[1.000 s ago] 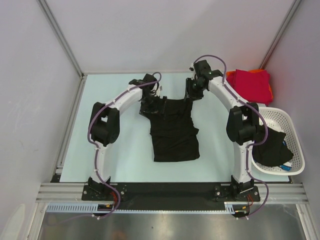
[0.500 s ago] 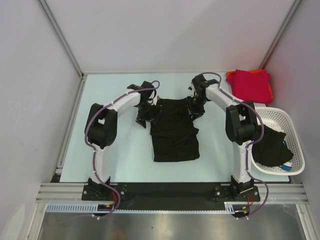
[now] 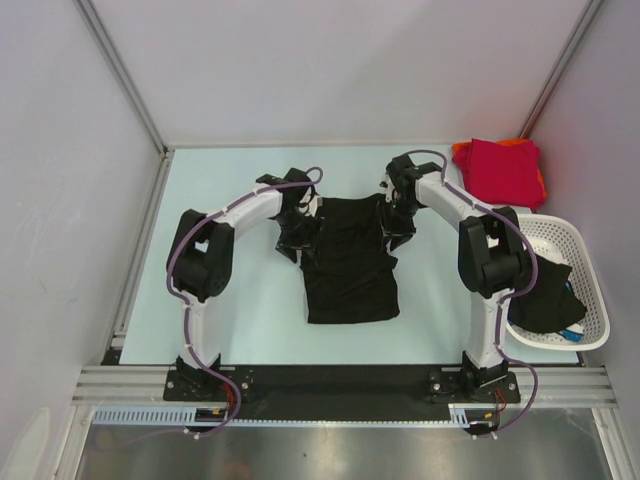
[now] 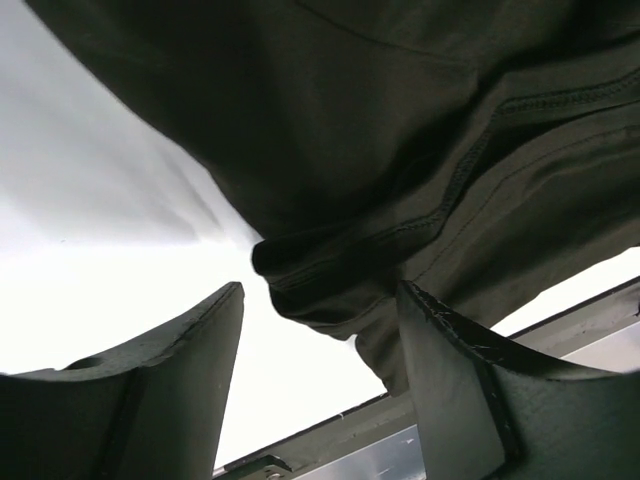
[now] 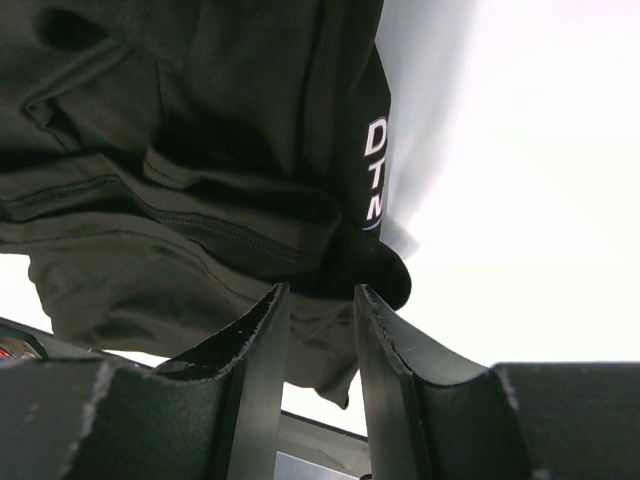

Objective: Fold and stack the t-shirts
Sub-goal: Fold the folded rectangular tshirt in 1/3 of the way

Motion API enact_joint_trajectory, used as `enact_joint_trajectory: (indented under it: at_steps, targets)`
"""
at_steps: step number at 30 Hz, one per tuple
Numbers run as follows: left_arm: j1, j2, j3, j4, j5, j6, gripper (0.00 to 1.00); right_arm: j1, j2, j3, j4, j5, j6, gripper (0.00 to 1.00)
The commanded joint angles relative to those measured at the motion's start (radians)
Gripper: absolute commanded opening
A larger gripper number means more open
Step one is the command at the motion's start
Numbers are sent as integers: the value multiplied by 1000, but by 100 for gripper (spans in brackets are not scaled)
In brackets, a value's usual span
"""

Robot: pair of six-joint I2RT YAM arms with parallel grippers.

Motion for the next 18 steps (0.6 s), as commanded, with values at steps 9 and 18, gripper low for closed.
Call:
enact_joint_trajectory:
  at_steps: [9, 18]
  targets:
    - [-20, -8, 37, 41, 34, -2, 57, 2, -5, -10, -14, -38, -19, 36]
    - [-29, 12, 12, 43, 41, -3, 21, -14, 37, 0, -50, -49, -59, 11]
